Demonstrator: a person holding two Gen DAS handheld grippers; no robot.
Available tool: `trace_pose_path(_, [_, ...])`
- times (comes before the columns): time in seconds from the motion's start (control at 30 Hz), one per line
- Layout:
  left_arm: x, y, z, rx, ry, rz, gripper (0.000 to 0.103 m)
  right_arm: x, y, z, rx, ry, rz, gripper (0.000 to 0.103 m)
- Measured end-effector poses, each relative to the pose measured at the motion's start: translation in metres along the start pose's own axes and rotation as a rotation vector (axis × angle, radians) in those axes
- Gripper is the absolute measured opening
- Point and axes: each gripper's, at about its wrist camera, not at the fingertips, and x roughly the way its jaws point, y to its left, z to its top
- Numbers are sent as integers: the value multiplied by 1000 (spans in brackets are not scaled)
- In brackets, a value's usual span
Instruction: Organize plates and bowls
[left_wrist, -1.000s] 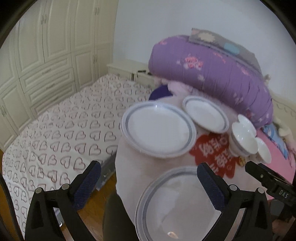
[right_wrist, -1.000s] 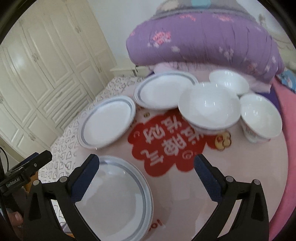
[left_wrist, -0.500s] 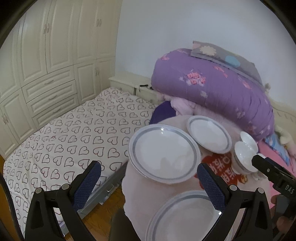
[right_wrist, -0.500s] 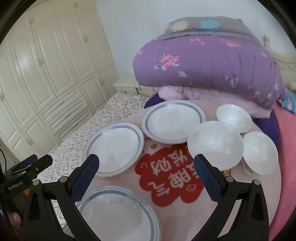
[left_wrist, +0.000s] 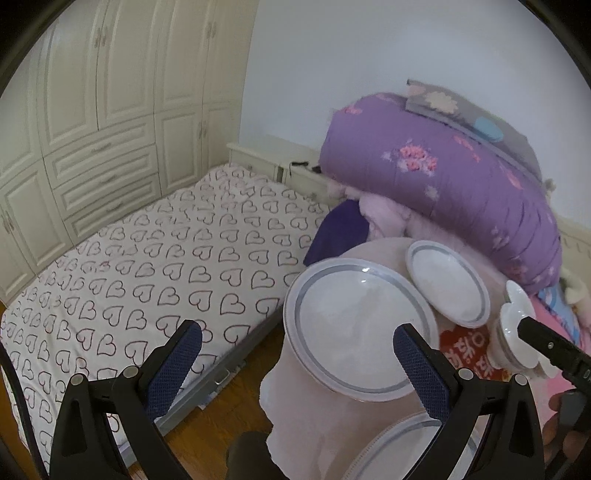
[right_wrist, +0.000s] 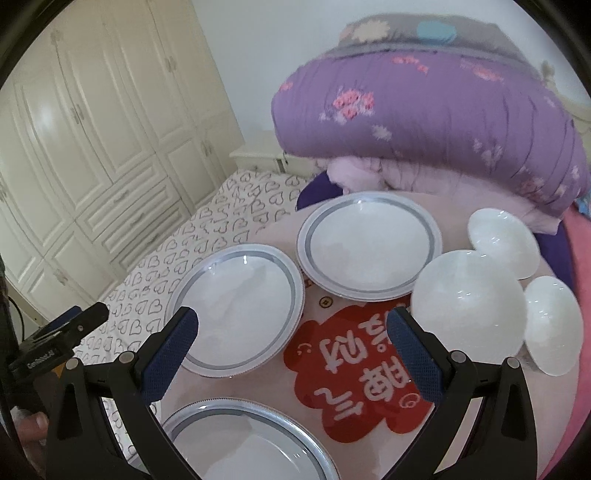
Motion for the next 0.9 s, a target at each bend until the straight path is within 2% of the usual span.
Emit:
trace_pose_path(0.37, [106,16,51,-20,167,-3,102,75,-3,-10,62,228,69,103])
trace_pose_path(0.6, [161,17,73,-32,232,2,101,114,-11,-6,100,289,70,103])
trace_pose_path(0.9, [213,17,84,-44,280,-7,84,141,-11,6,110,313,71,94])
